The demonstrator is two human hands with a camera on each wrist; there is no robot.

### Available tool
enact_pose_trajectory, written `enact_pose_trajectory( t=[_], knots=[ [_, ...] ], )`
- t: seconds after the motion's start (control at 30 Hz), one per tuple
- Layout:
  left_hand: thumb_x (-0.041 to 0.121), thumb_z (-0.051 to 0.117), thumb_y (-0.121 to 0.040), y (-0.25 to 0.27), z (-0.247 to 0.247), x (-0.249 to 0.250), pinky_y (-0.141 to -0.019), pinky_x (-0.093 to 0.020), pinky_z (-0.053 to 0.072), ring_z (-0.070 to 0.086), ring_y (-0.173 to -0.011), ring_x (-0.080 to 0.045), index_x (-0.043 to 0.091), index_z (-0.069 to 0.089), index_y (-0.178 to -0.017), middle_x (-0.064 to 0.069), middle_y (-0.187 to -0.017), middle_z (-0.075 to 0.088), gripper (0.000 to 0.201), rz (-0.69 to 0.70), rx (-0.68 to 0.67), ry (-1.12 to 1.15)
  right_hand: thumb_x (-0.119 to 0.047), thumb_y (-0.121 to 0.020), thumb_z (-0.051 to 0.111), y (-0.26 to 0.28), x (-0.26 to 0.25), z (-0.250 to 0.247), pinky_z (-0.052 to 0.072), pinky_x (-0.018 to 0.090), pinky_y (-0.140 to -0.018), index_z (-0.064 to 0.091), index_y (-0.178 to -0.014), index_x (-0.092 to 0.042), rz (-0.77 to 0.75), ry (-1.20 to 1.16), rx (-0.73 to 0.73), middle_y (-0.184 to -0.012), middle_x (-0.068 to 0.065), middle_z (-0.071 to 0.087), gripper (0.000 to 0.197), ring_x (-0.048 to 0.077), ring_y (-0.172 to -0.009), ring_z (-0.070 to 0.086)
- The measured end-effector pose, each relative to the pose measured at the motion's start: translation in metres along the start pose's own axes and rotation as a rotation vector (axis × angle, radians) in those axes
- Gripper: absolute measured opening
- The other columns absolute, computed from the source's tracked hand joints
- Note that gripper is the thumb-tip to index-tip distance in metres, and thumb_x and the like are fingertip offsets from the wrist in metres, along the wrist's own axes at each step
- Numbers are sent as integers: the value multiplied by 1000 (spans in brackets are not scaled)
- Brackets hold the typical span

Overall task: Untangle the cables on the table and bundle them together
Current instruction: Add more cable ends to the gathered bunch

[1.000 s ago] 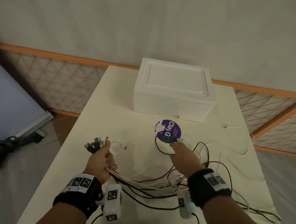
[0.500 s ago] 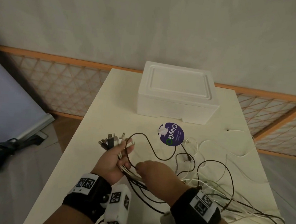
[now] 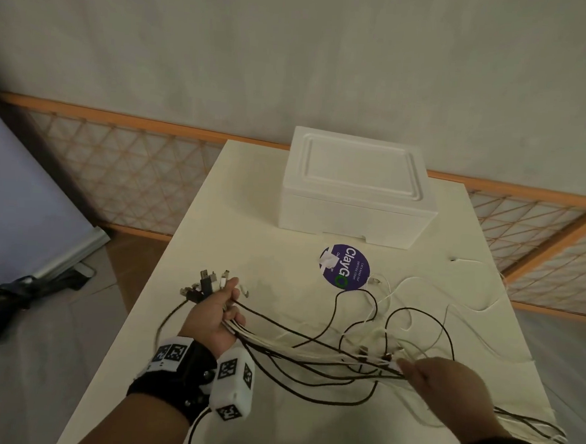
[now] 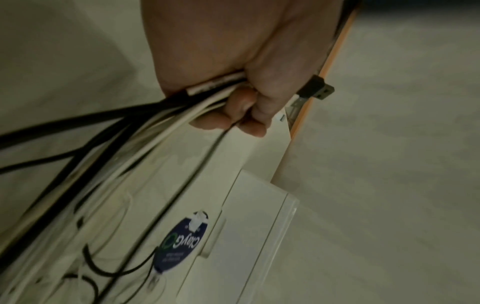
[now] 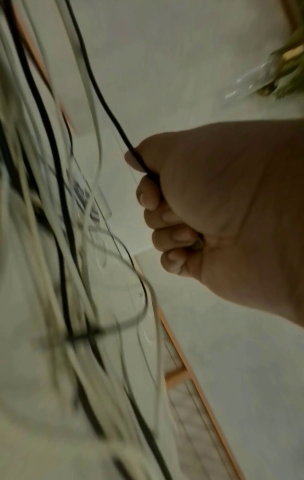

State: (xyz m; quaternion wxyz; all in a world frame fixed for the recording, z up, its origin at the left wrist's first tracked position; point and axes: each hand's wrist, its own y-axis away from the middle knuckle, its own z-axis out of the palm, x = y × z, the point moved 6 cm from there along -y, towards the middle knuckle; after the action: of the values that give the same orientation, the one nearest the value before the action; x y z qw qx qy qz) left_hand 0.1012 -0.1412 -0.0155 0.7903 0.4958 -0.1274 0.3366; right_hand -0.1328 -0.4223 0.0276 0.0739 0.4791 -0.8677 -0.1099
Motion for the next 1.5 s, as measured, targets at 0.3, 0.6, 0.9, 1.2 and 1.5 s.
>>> enact_pose_trajectory(
  t=[0.3,0.6,0.9,1.2,1.5],
  knots=[
    [26,49,-99,-10,-15,14,-36,-14,39,33,-29,-4,16,58,-80,10,-56,64,23,83,67,-4,-52,-95,37,-18,112,21,48,30,-59,56,-59,-20,349,-59,79,-54,-4,56,52,11,-55,56],
    [38,55,-95,-3,-9,14,-44,-24,34,28,-32,-9,17,42,-62,5,-43,37,42,72,76,-117,-47,-82,58,-47,70,-6,23,54,-104,63,-91,-35,270,122,189,-98,-13,62,15,12,-98,58],
    [38,57,-91,23,57,-14,-50,-27,33,32,-40,-11,16,50,-67,0,-52,42,34,53,-177,-279,-49,-73,72,-39,-213,-18,37,38,-103,21,-142,-11,-551,-319,-344,-121,9,61,93,27,-114,56],
    [42,51,-96,-3,-7,15,-59,-34,52,47,-44,-12,18,39,-64,5,-43,38,42,102,65,124,-48,-88,50,-43,-122,-3,44,31,-66,53,-99,-23,-457,27,-157,-90,-1,65,27,23,-84,62],
    [42,58,-93,-12,-3,-10,-38,-21,25,22,-34,-9,20,33,-59,7,-45,24,47,31,105,-40,-65,-74,63,-95,-55,32,41,34,-102,41,-138,-13,-13,-704,-100,-139,4,34,85,21,-118,49]
  ],
)
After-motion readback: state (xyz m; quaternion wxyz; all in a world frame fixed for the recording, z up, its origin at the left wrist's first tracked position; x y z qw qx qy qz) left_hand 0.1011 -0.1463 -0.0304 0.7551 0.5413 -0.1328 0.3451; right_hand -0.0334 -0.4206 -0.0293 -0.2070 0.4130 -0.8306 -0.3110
